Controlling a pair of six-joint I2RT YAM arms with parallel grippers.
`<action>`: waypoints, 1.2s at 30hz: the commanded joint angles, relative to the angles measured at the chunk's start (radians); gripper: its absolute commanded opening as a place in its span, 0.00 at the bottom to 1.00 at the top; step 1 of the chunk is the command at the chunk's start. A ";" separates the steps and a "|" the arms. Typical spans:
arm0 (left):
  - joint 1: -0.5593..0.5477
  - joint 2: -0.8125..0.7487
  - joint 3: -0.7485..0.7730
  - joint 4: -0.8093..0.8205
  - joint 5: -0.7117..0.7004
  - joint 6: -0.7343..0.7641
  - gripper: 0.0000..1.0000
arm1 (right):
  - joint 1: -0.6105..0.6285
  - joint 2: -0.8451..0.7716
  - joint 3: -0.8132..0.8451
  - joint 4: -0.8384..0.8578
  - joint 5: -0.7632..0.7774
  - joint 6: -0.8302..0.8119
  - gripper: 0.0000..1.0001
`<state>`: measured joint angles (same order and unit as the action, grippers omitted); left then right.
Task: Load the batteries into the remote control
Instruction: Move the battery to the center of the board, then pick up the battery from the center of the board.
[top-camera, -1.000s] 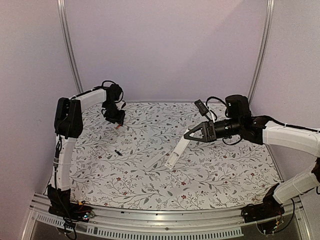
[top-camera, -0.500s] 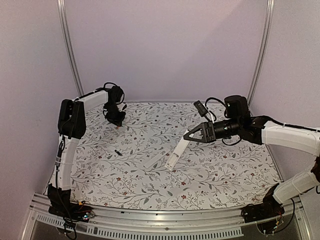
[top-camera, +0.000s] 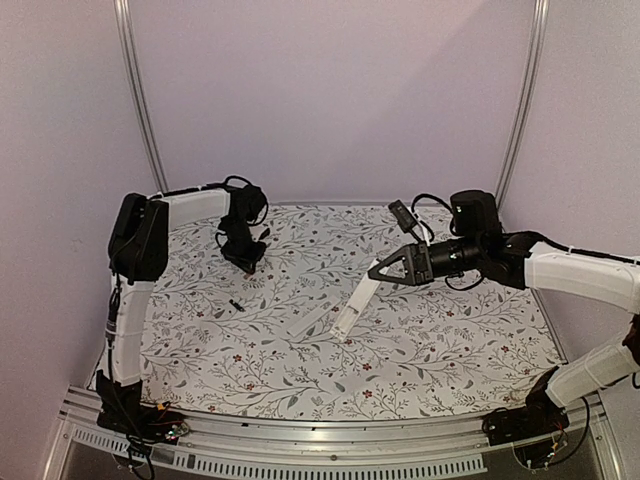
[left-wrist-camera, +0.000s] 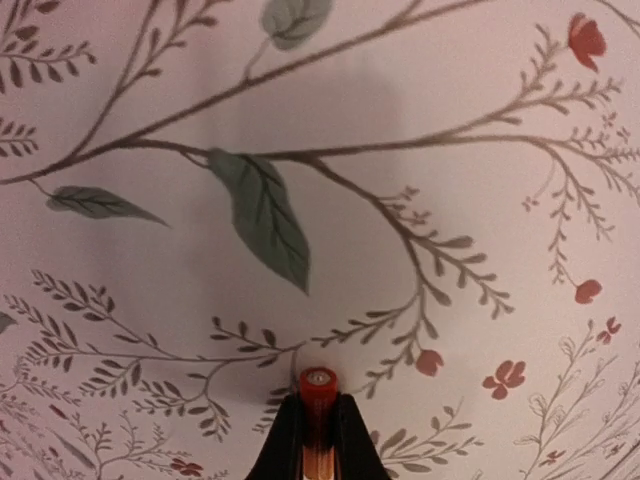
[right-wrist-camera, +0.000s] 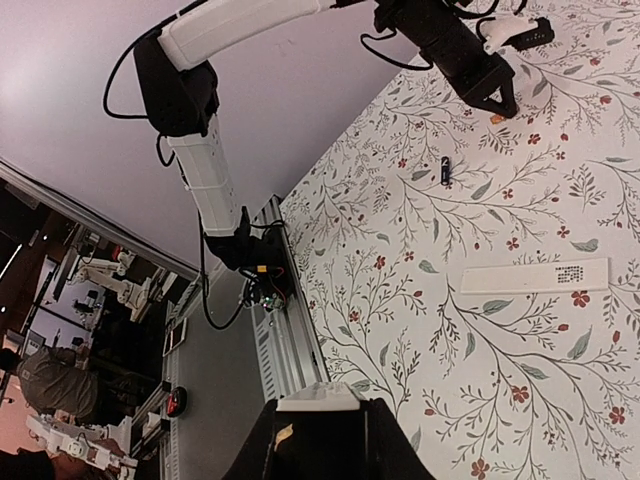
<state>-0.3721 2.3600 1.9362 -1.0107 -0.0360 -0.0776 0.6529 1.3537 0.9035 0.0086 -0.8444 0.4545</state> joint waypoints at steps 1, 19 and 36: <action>-0.121 -0.100 -0.114 -0.002 0.089 -0.034 0.00 | -0.006 -0.048 -0.023 0.008 -0.001 -0.012 0.00; -0.323 -0.122 -0.186 -0.103 0.018 -0.037 0.10 | -0.008 -0.093 -0.055 -0.052 0.031 -0.026 0.00; -0.327 -0.010 -0.057 -0.200 0.000 -0.003 0.20 | -0.009 -0.075 -0.050 -0.056 0.030 -0.034 0.00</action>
<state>-0.6838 2.3066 1.8462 -1.1751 -0.0338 -0.0971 0.6514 1.2736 0.8589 -0.0444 -0.8207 0.4294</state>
